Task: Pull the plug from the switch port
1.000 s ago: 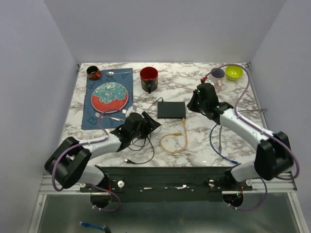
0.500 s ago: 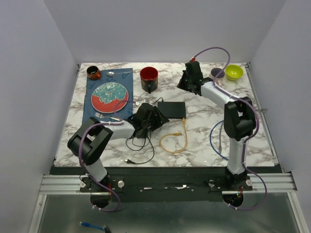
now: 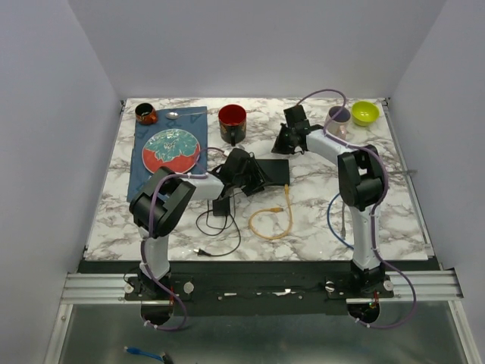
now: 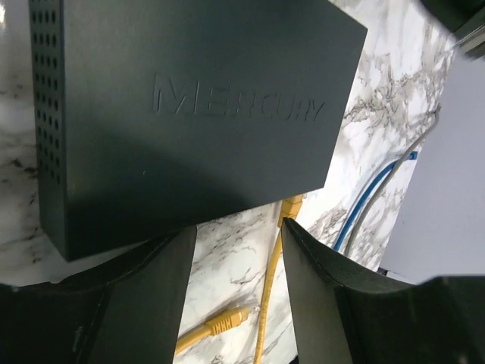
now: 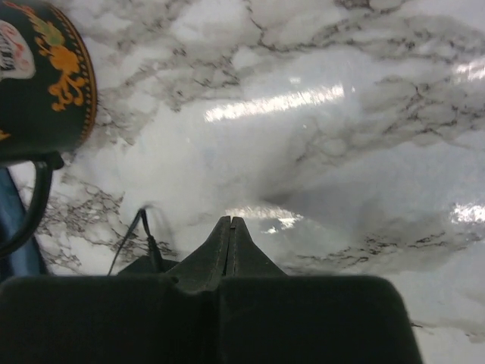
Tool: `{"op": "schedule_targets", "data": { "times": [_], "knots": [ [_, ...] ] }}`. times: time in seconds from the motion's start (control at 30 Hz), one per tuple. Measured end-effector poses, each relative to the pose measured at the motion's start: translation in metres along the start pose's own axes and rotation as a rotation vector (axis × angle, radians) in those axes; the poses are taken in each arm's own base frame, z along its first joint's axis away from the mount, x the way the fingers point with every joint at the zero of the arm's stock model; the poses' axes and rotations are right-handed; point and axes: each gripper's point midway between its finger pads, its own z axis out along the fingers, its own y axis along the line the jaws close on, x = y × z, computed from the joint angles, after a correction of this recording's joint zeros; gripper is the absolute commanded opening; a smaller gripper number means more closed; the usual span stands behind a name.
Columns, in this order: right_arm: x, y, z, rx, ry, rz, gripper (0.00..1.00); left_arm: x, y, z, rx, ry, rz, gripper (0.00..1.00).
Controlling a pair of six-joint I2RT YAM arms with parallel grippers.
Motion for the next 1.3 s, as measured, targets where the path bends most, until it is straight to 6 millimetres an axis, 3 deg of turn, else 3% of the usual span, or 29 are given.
{"op": "schedule_targets", "data": {
  "times": [0.1, 0.27, 0.43, 0.6, 0.73, 0.83, 0.93, 1.07, 1.2, 1.3],
  "knots": [
    [0.025, -0.016, 0.003, 0.027, 0.055, 0.025, 0.01, -0.005, -0.002, 0.005, 0.003, 0.009, -0.008, 0.62],
    [0.041, -0.028, -0.012, 0.024, 0.058, 0.071, 0.01, -0.011, -0.006, 0.012, 0.009, 0.033, -0.027, 0.61],
    [0.04, -0.042, -0.022, 0.051, 0.026, 0.084, 0.01, -0.013, -0.008, 0.015, 0.007, 0.062, -0.038, 0.61],
    [0.034, -0.043, -0.035, 0.072, -0.01, 0.079, 0.01, -0.014, -0.007, 0.013, 0.008, 0.055, -0.037, 0.67],
    [0.015, -0.037, -0.071, 0.091, -0.1, 0.072, 0.03, -0.025, 0.007, -0.006, -0.017, -0.013, -0.037, 0.73],
    [-0.008, -0.018, -0.111, 0.033, -0.197, 0.077, 0.04, -0.036, 0.013, -0.025, -0.02, -0.065, -0.034, 0.75],
    [-0.017, 0.002, -0.141, -0.074, -0.257, 0.073, 0.04, -0.042, 0.003, -0.035, 0.043, -0.098, -0.016, 0.75],
    [0.009, 0.006, -0.133, -0.164, -0.186, 0.067, 0.04, -0.028, -0.008, -0.035, 0.16, -0.07, -0.001, 0.74],
    [0.062, -0.015, -0.111, -0.174, -0.048, 0.087, 0.04, -0.002, -0.011, -0.027, 0.258, 0.008, -0.007, 0.75],
    [0.087, -0.025, -0.102, -0.185, 0.017, 0.103, 0.04, 0.011, -0.014, -0.023, 0.289, 0.051, -0.001, 0.75]
  ]
}}
